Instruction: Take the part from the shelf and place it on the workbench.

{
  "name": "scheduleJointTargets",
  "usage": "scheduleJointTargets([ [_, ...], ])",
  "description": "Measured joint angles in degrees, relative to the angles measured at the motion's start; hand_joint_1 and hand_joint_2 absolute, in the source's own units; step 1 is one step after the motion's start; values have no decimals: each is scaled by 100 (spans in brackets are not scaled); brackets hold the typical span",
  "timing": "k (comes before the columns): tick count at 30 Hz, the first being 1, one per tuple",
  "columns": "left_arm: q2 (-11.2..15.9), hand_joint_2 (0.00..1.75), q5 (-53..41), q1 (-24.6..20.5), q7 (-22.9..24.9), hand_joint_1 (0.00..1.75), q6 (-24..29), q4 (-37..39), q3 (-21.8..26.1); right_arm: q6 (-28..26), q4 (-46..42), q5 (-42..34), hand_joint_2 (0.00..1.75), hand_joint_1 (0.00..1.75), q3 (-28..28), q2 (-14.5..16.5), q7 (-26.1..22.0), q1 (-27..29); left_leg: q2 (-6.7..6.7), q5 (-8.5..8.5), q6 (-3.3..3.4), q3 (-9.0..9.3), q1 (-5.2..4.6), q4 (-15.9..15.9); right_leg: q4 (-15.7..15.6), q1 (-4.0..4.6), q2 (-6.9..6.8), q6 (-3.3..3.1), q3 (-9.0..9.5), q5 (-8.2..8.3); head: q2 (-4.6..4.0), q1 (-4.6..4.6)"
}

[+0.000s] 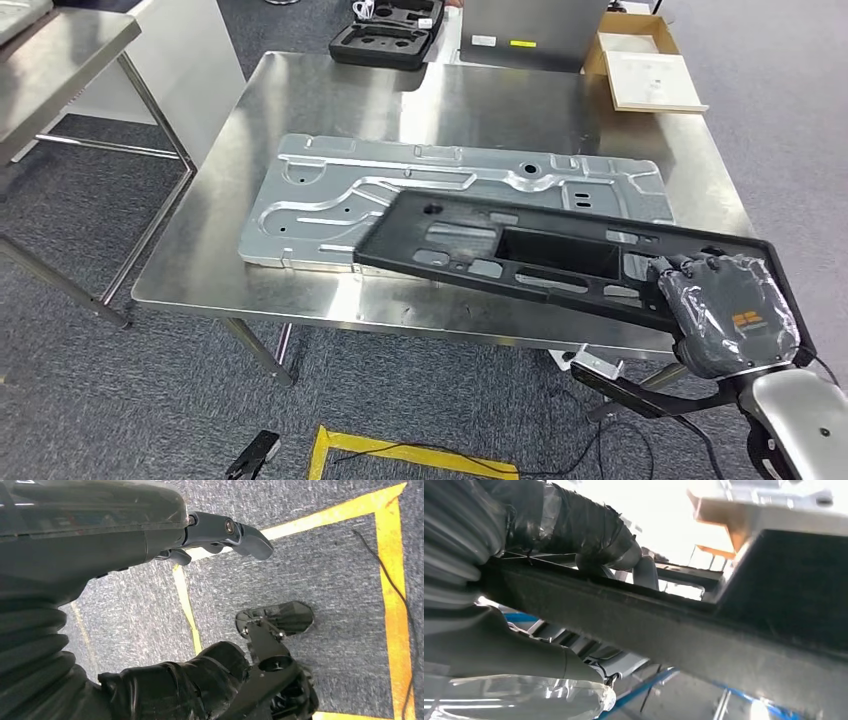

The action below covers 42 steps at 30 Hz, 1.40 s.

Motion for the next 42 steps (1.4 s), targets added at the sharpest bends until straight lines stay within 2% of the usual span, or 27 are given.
scheduleJointTargets([
  [2, -14, 175, 8, 3, -1, 0, 1, 0, 0, -42, 118, 6, 175, 175, -2, -2, 14, 59, -20, -27, 0, 10, -38, 26, -754, 59, 0, -105, 312, 383, -1, -2],
  [4, -28, 175, 9, 8, -5, 0, 1, 0, 0, -141, 252, -71, 175, 175, -24, -3, 87, 146, -33, -39, -27, -7, -56, 47, -1191, 107, -1, -161, 502, 514, -1, -7],
  [5, -33, 175, 7, 15, -10, 0, 1, 0, 0, -217, 330, -155, 175, 175, -59, -3, 148, 214, -36, -38, -47, -15, -62, 46, -1225, 119, -4, -165, 519, 501, -1, -7],
  [8, -45, 175, -6, 46, -51, 0, -13, 0, 0, -442, 633, -414, 175, 175, -251, -2, 296, 459, -34, -111, -132, -33, -61, 115, -1294, 70, -19, -199, 564, 534, -1, -12],
  [10, -52, 175, -8, 58, -90, 0, -27, 0, 0, -527, 841, -487, 175, 175, -387, -2, 325, 589, -18, -373, -219, -228, -25, 558, -1327, 36, -32, -225, 594, 547, -1, -28],
  [12, -53, 175, -7, 69, -110, 0, -28, 0, 0, -593, 1042, -530, 175, 175, -478, 5, 332, 702, -4, -660, -291, -553, 25, 1234, -1326, 27, -34, -238, 598, 539, -1, -37],
  [13, -54, 175, -7, 77, -114, 0, -28, 0, 0, -618, 1140, -556, 175, 175, -508, 12, 337, 759, 2, -690, -313, -660, 41, 1435, -1324, 22, -33, -238, 601, 533, -1, -36],
  [14, -55, 175, -7, 83, -116, 0, -28, 0, 0, -636, 1229, -587, 175, 175, -535, 18, 356, 814, 9, -620, -326, -678, 50, 1444, -1320, 15, -32, -235, 607, 524, -1, -38],
  [15, -56, 175, -7, 85, -117, 0, -28, 0, 0, -651, 1309, -622, 175, 175, -568, 22, 382, 868, 15, -460, -327, -593, 55, 1247, -1315, 7, -30, -226, 620, 511, -1, -38],
  [16, -57, 175, -8, 84, -117, 0, -26, 0, 0, -668, 1387, -663, 175, 175, -608, 24, 413, 926, 19, -250, -317, -430, 57, 897, -1309, 0, -29, -211, 638, 493, -1, -38],
  [18, -58, 175, -8, 72, -119, 0, -20, 0, 0, -720, 1538, -737, 175, 175, -699, 24, 479, 1019, 19, -27, -273, -106, 43, 255, -1291, 7, -29, -170, 654, 456, -1, -36],
  [19, -59, 175, -4, 66, -119, 0, -17, 0, 0, -764, 1629, -773, 175, 175, -751, 24, 501, 1062, 18, -9, -247, -22, 33, 89, -1288, 12, -29, -146, 650, 448, -1, -33],
  [23, -76, 175, 65, 71, -141, 0, -21, 0, 0, -1013, 2005, -966, 175, 175, -1060, 24, 530, 1291, 10, -29, -127, 54, 29, -49, -1255, 0, -29, -31, 637, 392, 0, -24],
  [25, -93, 175, 87, 66, -150, 0, -30, 0, 1, -1126, 2145, -1031, 175, 175, -1216, 29, 531, 1380, 14, -17, -55, 105, 43, -107, -844, -13, -18, 14, 443, 166, 0, -5],
  [27, -107, 175, 88, 64, -148, 0, -36, 0, 2, -1208, 2295, -1076, 175, 175, -1328, 49, 533, 1467, 18, -34, -11, 115, 36, -107, -113, -12, -10, 48, 59, -118, 0, 6],
  [28, -114, 175, 87, 70, -143, 0, -40, 0, 2, -1236, 2370, -1099, 175, 175, -1368, 64, 534, 1523, 17, -44, -2, 119, 35, -100, 151, -19, -9, 63, -100, -168, -1, 7],
  [29, -124, 175, 87, 79, -139, 0, -51, 0, 2, -1265, 2438, -1126, 175, 175, -1401, 77, 535, 1577, 15, -60, -1, 126, 36, -89, 233, -30, -9, 77, -176, -117, -1, 7],
  [30, -134, 175, 91, 88, -137, 0, -64, 0, 2, -1303, 2500, -1154, 175, 175, -1433, 87, 535, 1622, 11, -82, -9, 133, 39, -68, 90, -46, -10, 90, -142, 39, -1, 8],
  [31, -144, 175, 99, 95, -142, 0, -77, 0, 2, -1345, 2555, -1184, 175, 175, -1468, 95, 533, 1652, 6, -113, -27, 140, 43, -33, -244, -67, -11, 103, -11, 260, -1, 9],
  [32, -151, 175, 111, 99, -153, 0, -85, 1, 2, -1394, 2610, -1228, 175, 175, -1506, 109, 528, 1670, 0, -149, -55, 140, 41, 5, -593, -80, -9, 111, 141, 411, -1, 8],
  [33, -155, 175, 122, 97, -169, 0, -87, 1, 3, -1445, 2658, -1283, 175, 175, -1546, 124, 521, 1683, -6, -185, -88, 133, 33, 55, -887, -78, -1, 100, 274, 514, -1, 9],
  [34, -158, 175, 131, 94, -188, 0, -87, 2, 3, -1486, 2702, -1350, 175, 175, -1582, 144, 513, 1700, -12, -210, -120, 123, 22, 88, -1054, -75, 5, 78, 353, 544, -1, 9],
  [38, -169, 175, 130, 88, -215, 0, -76, 2, 4, -1585, 2781, -1459, 175, 175, -1658, 243, 470, 1703, -11, -266, -212, 98, 11, 136, -1089, -62, 17, -65, 375, 520, 0, 10],
  [40, -181, 175, 100, 47, -210, 0, -68, 1, 4, -1581, 2732, -1346, 175, 175, -1657, 283, 409, 1592, 6, -486, -273, -56, 24, 489, -1101, -70, 13, -129, 392, 520, 0, -7],
  [42, -199, 175, 50, -6, -205, 0, -60, 0, 4, -1476, 2623, -1264, 175, 175, -1622, 343, 299, 1415, 17, -802, -312, -397, 32, 1189, -1096, -52, 8, -164, 397, 514, 0, -20],
])
